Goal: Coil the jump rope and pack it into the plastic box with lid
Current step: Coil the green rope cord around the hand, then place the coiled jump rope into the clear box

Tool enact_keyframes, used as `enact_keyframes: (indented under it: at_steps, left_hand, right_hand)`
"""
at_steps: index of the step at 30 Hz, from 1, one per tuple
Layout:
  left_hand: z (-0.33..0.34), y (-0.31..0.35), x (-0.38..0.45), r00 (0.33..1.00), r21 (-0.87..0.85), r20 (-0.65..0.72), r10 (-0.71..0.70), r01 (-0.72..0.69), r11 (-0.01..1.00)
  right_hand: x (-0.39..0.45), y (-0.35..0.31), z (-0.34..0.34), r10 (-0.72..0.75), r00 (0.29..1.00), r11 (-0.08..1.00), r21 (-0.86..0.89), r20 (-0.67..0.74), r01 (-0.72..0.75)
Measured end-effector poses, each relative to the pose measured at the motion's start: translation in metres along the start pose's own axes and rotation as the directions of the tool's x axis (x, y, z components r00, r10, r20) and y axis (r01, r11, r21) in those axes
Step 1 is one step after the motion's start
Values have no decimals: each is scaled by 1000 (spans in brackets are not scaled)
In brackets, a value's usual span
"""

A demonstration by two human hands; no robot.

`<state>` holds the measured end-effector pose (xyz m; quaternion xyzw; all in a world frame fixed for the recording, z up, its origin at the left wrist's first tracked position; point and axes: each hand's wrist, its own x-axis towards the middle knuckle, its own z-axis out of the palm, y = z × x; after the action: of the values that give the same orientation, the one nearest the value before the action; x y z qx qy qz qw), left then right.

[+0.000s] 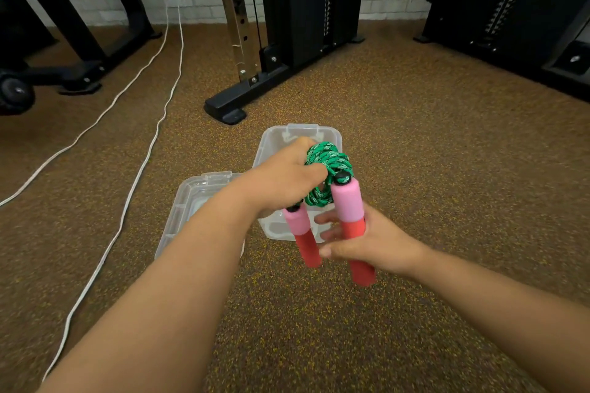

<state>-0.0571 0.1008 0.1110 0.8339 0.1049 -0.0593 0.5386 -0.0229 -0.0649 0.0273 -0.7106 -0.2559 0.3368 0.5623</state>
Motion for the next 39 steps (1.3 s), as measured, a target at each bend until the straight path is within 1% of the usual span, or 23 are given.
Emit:
enact_keyframes:
  at_steps: [2, 6, 7, 10, 12, 14, 17, 20, 22, 24, 27, 28, 30, 33, 35, 37, 39]
  left_hand:
    - [-2, 6, 5, 999, -58, 30, -11, 13, 998]
    - [-9, 22, 15, 997, -78, 74, -13, 19, 997]
    - [-10, 27, 17, 996, -77, 85, -13, 20, 997]
    - [-14, 38, 24, 992, -92, 123, -16, 27, 995]
    - [-18, 45, 27, 991, -98, 132, -21, 35, 995]
    - [-21, 49, 30, 994, -118, 109, -27, 40, 992]
    - [-19, 53, 37, 999, -166, 28, -28, 32, 986]
    - [-14, 59, 47, 1000, -162, -20, -22, 18, 987]
    - [-9, 64, 54, 998, -143, -47, -34, 27, 989]
    - [-4, 68, 59, 994, -142, -96, -50, 36, 989]
    - [-3, 70, 64, 980, -139, -192, -54, 28, 990]
    - [-5, 69, 64, 975, -128, -217, -56, 28, 991]
    - [-11, 65, 65, 965, -91, -254, -58, 36, 995]
    - [-24, 48, 74, 966, -39, -255, -43, 35, 999]
    - [-35, 33, 87, 963, 0, -268, -5, 5, 1000]
    - [-46, 21, 99, 956, 70, -290, 33, -13, 997]
    - [-54, 14, 110, 956, 117, -281, 78, -46, 992]
  right_hand:
    - [-4, 8, 1, 26, 1000, 1000, 1, 12, -26]
    - [5, 14, -3, 25, 998, 1000, -11, -54, -26]
    - [10, 14, -4, 24, 999, 1000, 1, -33, -24]
    - [19, 7, -4, -15, 992, 995, 101, 127, 2]
    - [22, 3, -3, -3, 980, 990, 142, 197, -26]
    - [25, 1, -5, 16, 975, 986, 157, 223, -52]
    - [30, -3, -12, 42, 966, 980, 179, 257, -90]
    - [31, -3, -21, 60, 956, 952, 272, 286, -141]
    - [30, -1, -26, 47, 948, 928, 338, 313, -158]
    - [29, -3, -31, 40, 956, 906, 394, 290, -157]
    - [30, -4, -42, 75, 979, 886, 437, 189, -152]
    - [31, -3, -44, 77, 983, 889, 436, 167, -143]
    - [36, -3, -45, 88, 982, 906, 396, 168, -149]
    - [49, 2, -35, 79, 978, 906, 396, 195, -152]
    - [64, 6, -26, 65, 983, 905, 405, 174, -132]
    - [81, 7, -17, 60, 993, 906, 412, 105, -99]
    - [98, 6, -9, 51, 999, 906, 420, 11, -51]
